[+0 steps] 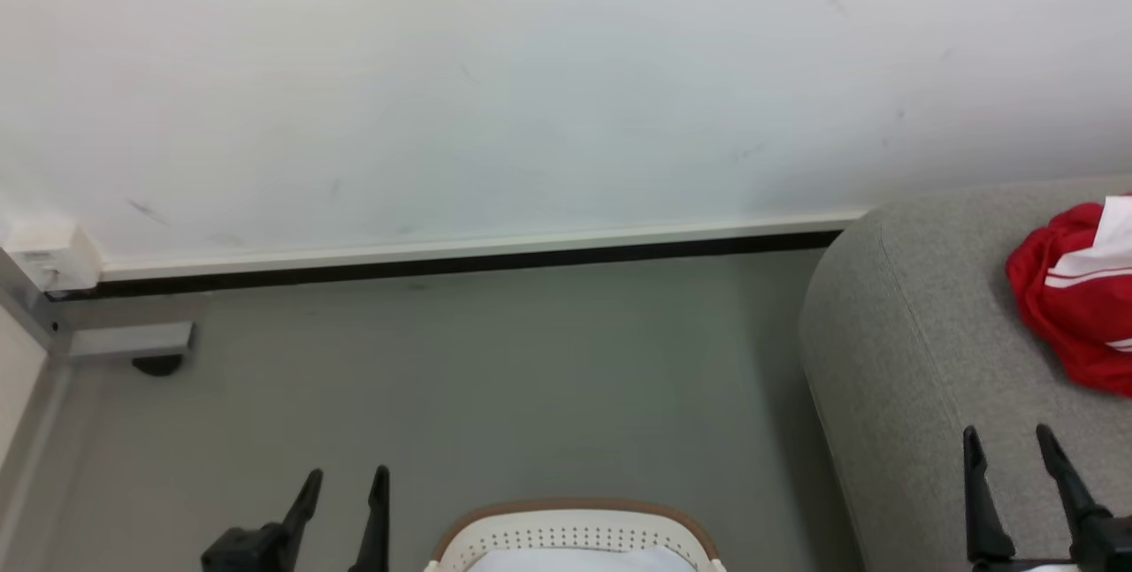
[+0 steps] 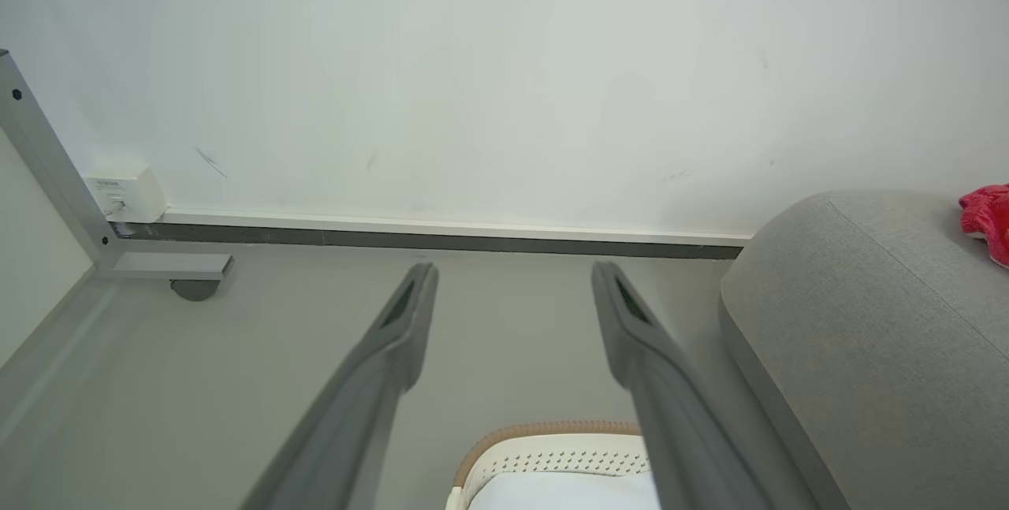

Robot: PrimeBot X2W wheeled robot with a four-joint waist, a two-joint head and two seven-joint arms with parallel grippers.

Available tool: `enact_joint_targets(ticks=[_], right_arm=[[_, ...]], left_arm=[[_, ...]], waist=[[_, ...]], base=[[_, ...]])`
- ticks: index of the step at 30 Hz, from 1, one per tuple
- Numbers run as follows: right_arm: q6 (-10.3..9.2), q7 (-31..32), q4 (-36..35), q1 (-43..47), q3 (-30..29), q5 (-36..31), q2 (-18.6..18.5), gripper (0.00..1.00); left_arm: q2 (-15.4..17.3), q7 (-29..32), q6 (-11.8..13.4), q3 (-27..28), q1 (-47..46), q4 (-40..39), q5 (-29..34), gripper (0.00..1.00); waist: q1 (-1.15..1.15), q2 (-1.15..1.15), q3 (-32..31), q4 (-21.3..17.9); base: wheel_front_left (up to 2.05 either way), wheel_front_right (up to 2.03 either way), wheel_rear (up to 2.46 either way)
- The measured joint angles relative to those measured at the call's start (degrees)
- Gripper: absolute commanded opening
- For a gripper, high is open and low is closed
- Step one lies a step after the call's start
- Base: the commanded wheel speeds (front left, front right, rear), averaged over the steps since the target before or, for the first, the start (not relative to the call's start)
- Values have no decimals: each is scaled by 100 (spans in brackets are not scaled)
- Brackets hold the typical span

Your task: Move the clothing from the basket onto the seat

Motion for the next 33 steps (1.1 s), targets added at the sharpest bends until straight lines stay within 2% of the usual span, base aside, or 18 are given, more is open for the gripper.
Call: enact_joint_targets(ticks=[10, 17, 19, 20, 23, 33], right_arm=[[0, 0, -114, 596, 417, 207, -2, 100], [0, 0, -127, 641, 485, 285, -3, 100], [0, 0, -120, 667, 525, 287, 1, 100], [0, 3, -75, 671, 528, 287, 16, 0], [0, 46, 70, 694, 521, 324, 76, 0], [0, 347, 108, 661, 454, 1457, 75, 0]], left_arm=[[-283, -29, -135, 565, 506, 82, 378, 100], [-467, -29, -391, 816, 606, 65, 636, 100], [-541, -29, -586, 865, 608, 37, 662, 100], [-550, -25, -584, 855, 615, 79, 651, 0], [-609, -7, -588, 838, 682, 202, 597, 0], [-706, 279, -722, 1093, 643, 208, -297, 0]], waist=[[1, 0, -428, 183], [1, 0, -465, 254], [1, 0, -457, 292], [2, 0, -457, 292], [2, 0, -455, 294], [2, 0, -433, 300]], base=[[0, 0, 0], [0, 0, 0], [0, 0, 0], [0, 0, 0], [0, 0, 0], [0, 0, 0]])
